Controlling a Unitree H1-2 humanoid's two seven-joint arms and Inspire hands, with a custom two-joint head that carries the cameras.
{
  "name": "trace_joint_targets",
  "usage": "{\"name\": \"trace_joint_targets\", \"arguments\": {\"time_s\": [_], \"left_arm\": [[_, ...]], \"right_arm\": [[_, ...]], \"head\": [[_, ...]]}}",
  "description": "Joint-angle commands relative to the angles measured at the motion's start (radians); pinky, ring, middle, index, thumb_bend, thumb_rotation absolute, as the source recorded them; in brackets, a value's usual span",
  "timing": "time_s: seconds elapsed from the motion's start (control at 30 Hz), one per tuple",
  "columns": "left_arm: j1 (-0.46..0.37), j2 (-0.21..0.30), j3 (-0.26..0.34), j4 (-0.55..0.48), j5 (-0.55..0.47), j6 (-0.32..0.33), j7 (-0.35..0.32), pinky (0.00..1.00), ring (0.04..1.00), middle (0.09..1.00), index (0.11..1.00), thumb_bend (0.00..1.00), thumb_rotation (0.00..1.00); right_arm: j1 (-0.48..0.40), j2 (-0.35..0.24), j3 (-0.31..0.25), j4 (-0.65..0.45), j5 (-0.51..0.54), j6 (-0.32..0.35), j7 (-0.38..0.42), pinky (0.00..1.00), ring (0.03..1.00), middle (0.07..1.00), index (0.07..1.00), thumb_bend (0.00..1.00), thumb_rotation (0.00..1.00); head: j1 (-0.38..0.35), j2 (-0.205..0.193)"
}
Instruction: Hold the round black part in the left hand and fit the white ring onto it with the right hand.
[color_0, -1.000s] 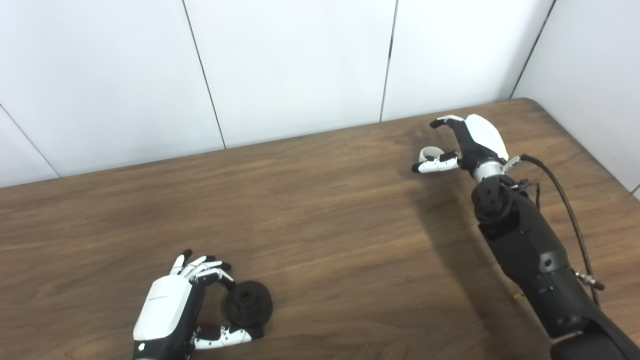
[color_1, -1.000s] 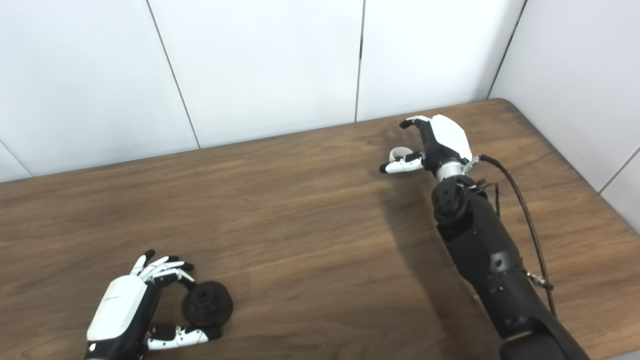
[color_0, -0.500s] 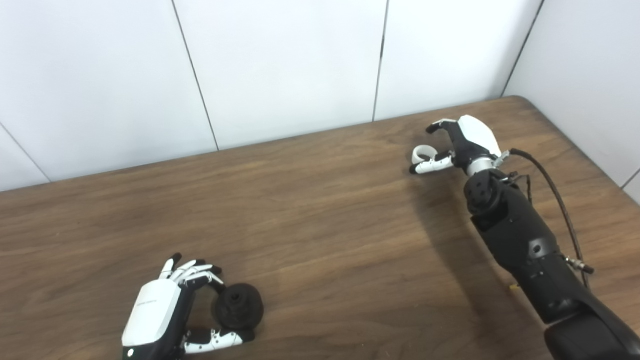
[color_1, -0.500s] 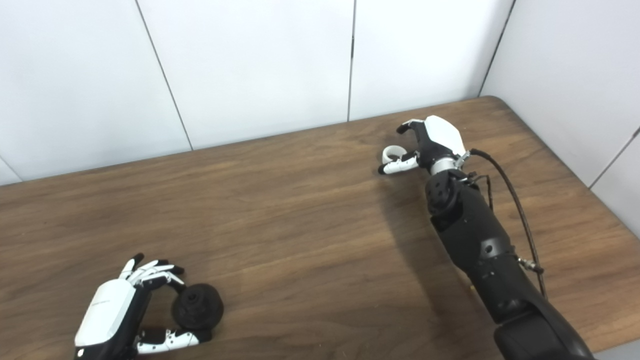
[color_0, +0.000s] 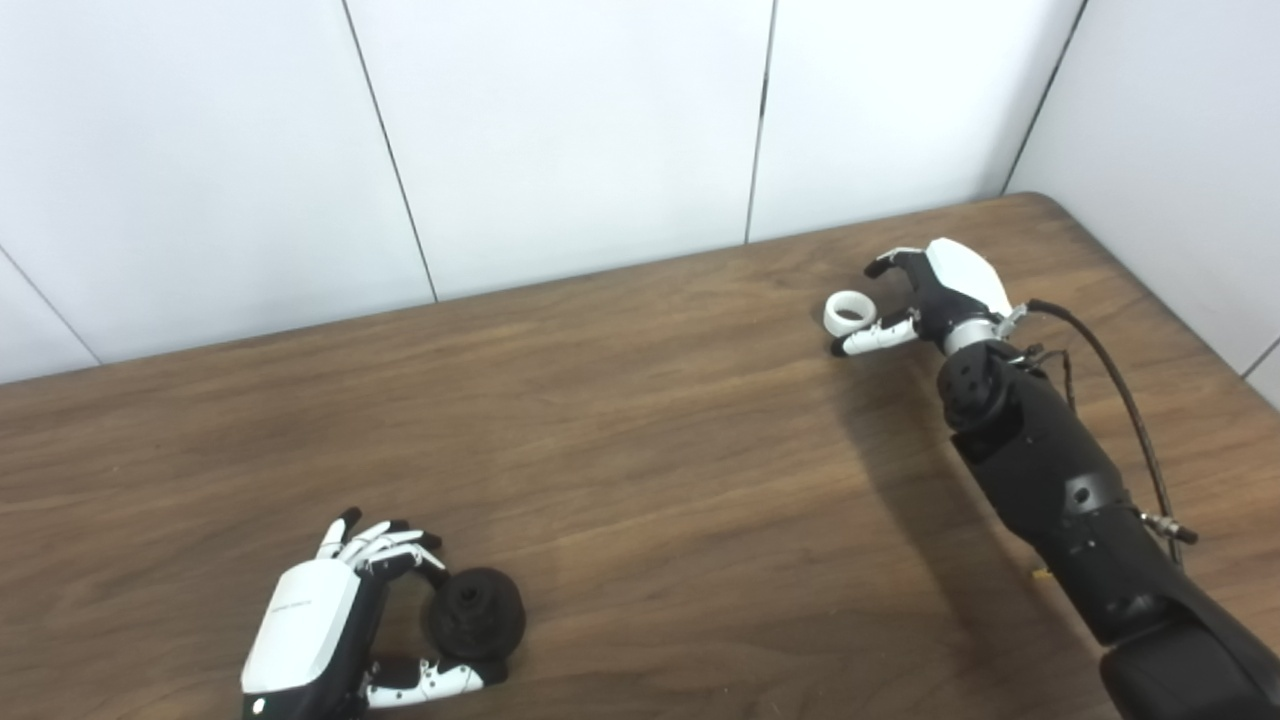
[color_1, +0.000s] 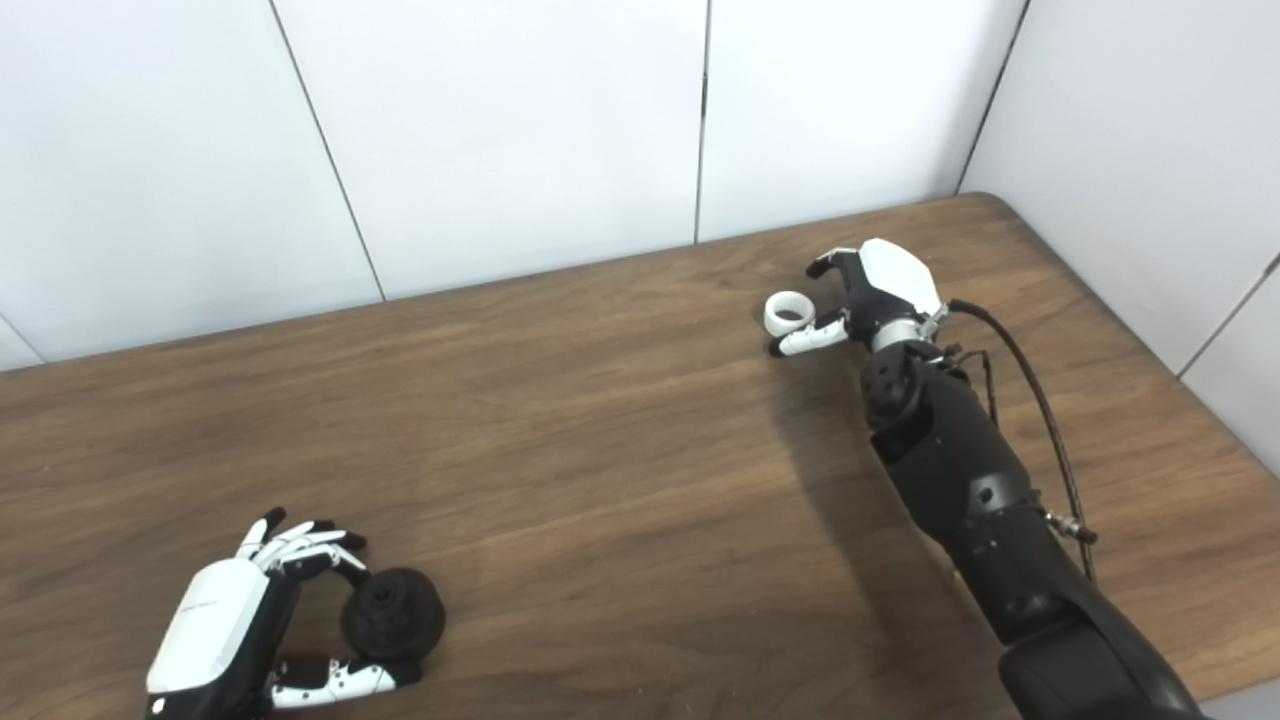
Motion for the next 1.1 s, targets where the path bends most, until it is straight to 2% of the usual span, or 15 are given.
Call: {"name": "trace_joint_targets", "arguments": {"time_s": [0.0, 0.37, 0.63, 1.07], "left_arm": [[0.001, 0.013, 0.011, -0.015, 0.004, 0.008, 0.002, 1.00, 0.858, 0.749, 0.485, 0.52, 0.05], [0.002, 0.011, 0.008, -0.018, 0.007, 0.015, -0.007, 1.00, 0.865, 0.755, 0.485, 0.52, 0.05], [0.003, 0.006, 0.004, -0.017, 0.009, 0.011, -0.004, 1.00, 0.866, 0.755, 0.486, 0.52, 0.05], [0.008, 0.009, 0.007, -0.021, 0.009, 0.009, -0.002, 1.00, 0.868, 0.757, 0.486, 0.52, 0.05]], "right_arm": [[-0.051, -0.031, -0.003, -0.011, -0.006, -0.008, -0.015, 0.96, 0.929, 0.892, 0.731, 0.80, 0.26], [-0.073, -0.015, 0.010, 0.003, -0.005, -0.014, -0.028, 0.94, 0.922, 0.888, 0.709, 0.81, 0.27], [-0.085, -0.010, 0.010, 0.009, 0.005, -0.003, -0.016, 0.97, 0.930, 0.898, 0.697, 0.79, 0.25], [-0.070, -0.020, 0.008, 0.014, -0.001, 0.004, -0.006, 1.00, 0.945, 0.904, 0.627, 0.77, 0.24]], "head": [[-0.001, -0.002], [0.008, 0.001], [0.014, 0.003], [0.016, 0.010]]}}
